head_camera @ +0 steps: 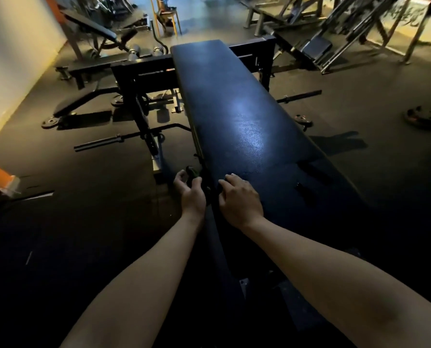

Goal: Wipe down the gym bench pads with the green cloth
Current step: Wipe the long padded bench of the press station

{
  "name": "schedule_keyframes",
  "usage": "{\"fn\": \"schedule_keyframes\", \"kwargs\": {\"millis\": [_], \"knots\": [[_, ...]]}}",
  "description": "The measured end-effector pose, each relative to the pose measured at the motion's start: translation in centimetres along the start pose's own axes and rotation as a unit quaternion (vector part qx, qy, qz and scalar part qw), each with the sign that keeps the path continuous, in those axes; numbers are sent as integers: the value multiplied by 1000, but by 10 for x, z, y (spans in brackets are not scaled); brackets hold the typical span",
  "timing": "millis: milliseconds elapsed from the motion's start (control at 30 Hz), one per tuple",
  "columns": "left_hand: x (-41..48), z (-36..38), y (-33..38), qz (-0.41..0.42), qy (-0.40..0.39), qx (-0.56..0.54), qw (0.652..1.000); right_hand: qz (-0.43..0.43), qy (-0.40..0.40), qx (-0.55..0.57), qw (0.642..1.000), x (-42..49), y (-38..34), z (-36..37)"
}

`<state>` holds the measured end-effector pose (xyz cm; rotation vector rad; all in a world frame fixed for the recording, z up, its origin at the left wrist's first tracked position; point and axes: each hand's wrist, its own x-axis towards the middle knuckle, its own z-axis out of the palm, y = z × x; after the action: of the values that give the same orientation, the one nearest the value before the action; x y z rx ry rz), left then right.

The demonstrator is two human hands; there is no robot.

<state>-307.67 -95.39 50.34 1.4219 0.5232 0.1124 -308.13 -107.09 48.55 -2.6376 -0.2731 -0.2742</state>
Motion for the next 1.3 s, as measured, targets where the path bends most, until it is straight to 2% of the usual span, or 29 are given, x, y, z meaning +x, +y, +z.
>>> {"fn": "schedule_keyframes", "kwargs": {"millis": [67,267,367,533,767,867,933,1033,1300], "knots": [[16,7,-16,-45,-37,6,998,0,4,-10,1000,0,0,1],[0,5,-29,-98,-47,-43,993,21,11,-7,1000,0,-1,-1],[-14,-2,-47,-74,-16,3,997,16,1,-19,1000,1,-1,-2],[-39,-16,-62,-7,9,65,998,-29,-82,-108,990,-5,5,-12],[-55,-29,-64,73,17,129,989,-4,-22,-130,991,-35,8,-6],[-27,-17,-49,65,48,110,991,0,-16,-121,993,-34,8,-4],[-5,-5,-34,70,36,110,991,4,-9,-116,993,-34,9,-2],[11,9,-25,63,-4,175,983,1,-2,-107,994,-34,10,-1],[-29,4,-34,63,12,206,976,9,-13,-96,995,-35,10,-2]]}}
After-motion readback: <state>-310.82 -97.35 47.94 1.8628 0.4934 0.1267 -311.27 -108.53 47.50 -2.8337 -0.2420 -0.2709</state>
